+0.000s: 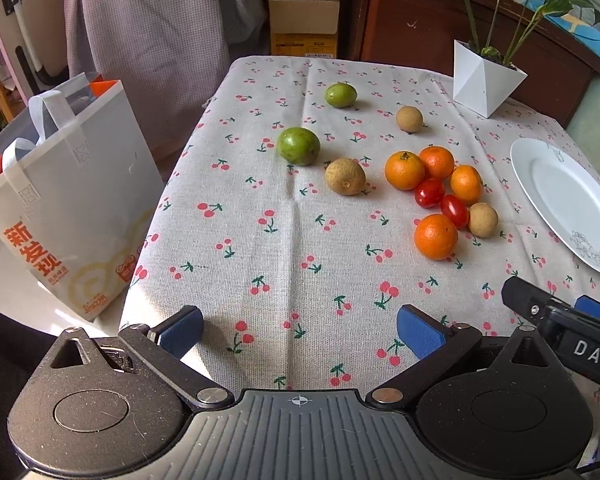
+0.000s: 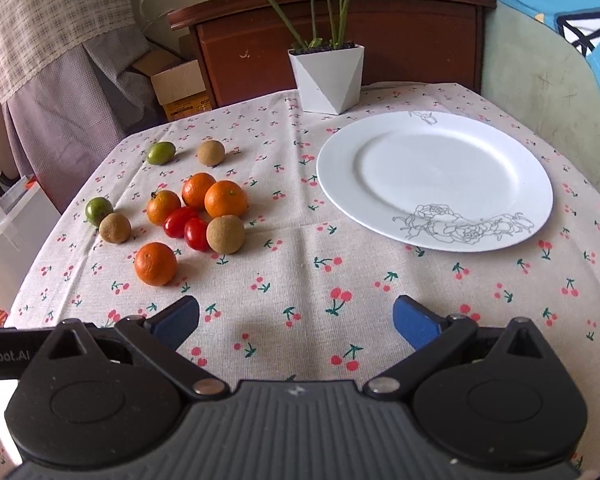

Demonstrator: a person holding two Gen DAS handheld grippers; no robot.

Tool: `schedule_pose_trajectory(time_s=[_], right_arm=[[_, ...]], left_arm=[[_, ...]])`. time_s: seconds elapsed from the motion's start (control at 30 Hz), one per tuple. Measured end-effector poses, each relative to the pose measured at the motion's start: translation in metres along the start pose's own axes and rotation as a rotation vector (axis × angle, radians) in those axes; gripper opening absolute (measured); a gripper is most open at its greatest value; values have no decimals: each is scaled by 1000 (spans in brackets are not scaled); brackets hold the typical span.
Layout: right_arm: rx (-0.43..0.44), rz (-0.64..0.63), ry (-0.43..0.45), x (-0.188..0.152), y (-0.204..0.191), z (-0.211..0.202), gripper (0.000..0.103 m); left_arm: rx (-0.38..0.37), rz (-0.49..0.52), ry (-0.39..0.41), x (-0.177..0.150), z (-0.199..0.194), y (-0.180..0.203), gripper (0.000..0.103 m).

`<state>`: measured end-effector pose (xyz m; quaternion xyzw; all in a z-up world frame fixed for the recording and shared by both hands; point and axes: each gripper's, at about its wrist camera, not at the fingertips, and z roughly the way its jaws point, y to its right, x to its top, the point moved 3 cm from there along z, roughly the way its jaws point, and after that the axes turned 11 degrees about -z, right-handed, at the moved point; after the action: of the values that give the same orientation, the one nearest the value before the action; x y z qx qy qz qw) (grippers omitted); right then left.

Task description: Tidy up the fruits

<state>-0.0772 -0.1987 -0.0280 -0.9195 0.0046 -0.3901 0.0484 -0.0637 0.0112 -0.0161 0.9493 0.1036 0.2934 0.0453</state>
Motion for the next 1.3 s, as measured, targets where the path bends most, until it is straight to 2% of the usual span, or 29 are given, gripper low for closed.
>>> schedule_pose_trajectory(time_s=[0.1, 0.2, 0.27, 0.33, 0.47, 0.53, 0.6, 0.67, 0.8, 0.93, 1.07, 1.23, 1.3], right_arm=[[13, 111, 6, 0, 8, -5, 102], [4, 173, -19, 1, 10, -10, 102], [-25, 240, -32, 0, 13, -13, 102], [-65, 246, -68, 1, 13, -13, 102], [-198, 200, -109, 3, 10, -19, 102], [-196, 225, -137, 0, 8, -18, 102], [-175, 306, -139, -4, 9, -19, 102], [-209, 356, -137, -7, 9, -20, 102], [-354, 322, -124, -5, 12, -16, 102], [-402, 305, -120, -10, 20, -11, 102], [-472, 222, -115, -12, 17, -4, 102], [-489, 173, -53, -8, 16, 6, 102], [-491, 177, -42, -5, 21, 8, 102]], left_arm=[[-11, -7, 16, 1, 1, 3, 103], [-7, -31, -9, 4, 3, 10, 103], [-38, -61, -24, 5, 1, 14, 103], [-62, -96, -46, 6, 1, 21, 103], [-16, -64, -75, 9, 8, 28, 103], [5, -47, -72, 9, 12, 30, 103], [39, -20, -60, 6, 14, 36, 103], [77, 5, -50, 4, 16, 42, 103], [65, 29, 62, 7, 23, 48, 103], [37, 49, 160, 10, 31, 52, 103], [17, 68, 224, 7, 33, 57, 103], [26, 115, 314, 9, 43, 77, 103], [23, 96, 310, 13, 46, 79, 103]])
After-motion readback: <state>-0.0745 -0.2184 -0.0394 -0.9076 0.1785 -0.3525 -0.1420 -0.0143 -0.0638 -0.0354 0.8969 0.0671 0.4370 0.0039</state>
